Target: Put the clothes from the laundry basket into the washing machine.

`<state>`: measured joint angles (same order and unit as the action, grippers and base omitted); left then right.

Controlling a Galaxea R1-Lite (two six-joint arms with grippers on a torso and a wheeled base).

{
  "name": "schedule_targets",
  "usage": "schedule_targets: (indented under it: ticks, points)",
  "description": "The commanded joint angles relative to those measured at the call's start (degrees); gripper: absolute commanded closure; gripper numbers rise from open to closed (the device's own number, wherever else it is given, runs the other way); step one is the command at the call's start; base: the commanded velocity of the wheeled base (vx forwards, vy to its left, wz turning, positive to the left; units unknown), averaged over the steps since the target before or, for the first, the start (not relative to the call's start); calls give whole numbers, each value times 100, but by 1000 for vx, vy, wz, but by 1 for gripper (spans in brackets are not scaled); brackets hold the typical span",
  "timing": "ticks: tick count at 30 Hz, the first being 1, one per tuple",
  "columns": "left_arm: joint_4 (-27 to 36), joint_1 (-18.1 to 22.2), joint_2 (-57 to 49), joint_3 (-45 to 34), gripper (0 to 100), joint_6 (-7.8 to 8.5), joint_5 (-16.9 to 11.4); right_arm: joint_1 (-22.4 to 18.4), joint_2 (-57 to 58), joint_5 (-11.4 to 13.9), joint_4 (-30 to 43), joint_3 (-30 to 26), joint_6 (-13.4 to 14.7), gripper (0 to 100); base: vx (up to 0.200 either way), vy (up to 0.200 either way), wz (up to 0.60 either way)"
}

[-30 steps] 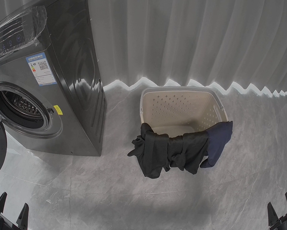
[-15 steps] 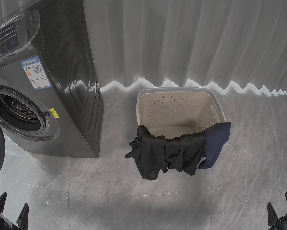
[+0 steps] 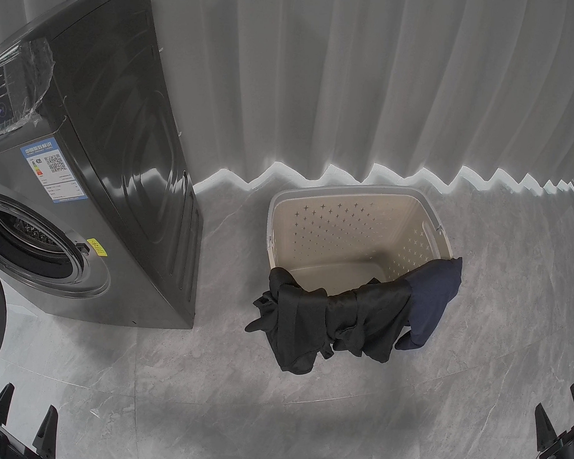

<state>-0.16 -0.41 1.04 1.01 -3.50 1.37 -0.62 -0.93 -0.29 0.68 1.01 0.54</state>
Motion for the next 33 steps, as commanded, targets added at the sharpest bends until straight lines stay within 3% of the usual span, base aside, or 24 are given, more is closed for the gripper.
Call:
schedule_targets:
  ticks: [1,13,28,33]
  points:
    - [-2,-2,-68,-101,0,-2,4,1,49,3,2,-84,-1,0,0,-200,0]
    - [-11,6,-68,-101,0,-2,4,1,49,3,2,-84,-1,0,0,-200,0]
    - [-2,-2,-68,-101,0,-2,4,1,49,3,2,-84,-1,0,0,0,0]
    - [-2,-2,-68,-101,0,-2,4,1,49,3,2,-75,-1,0,0,-200,0]
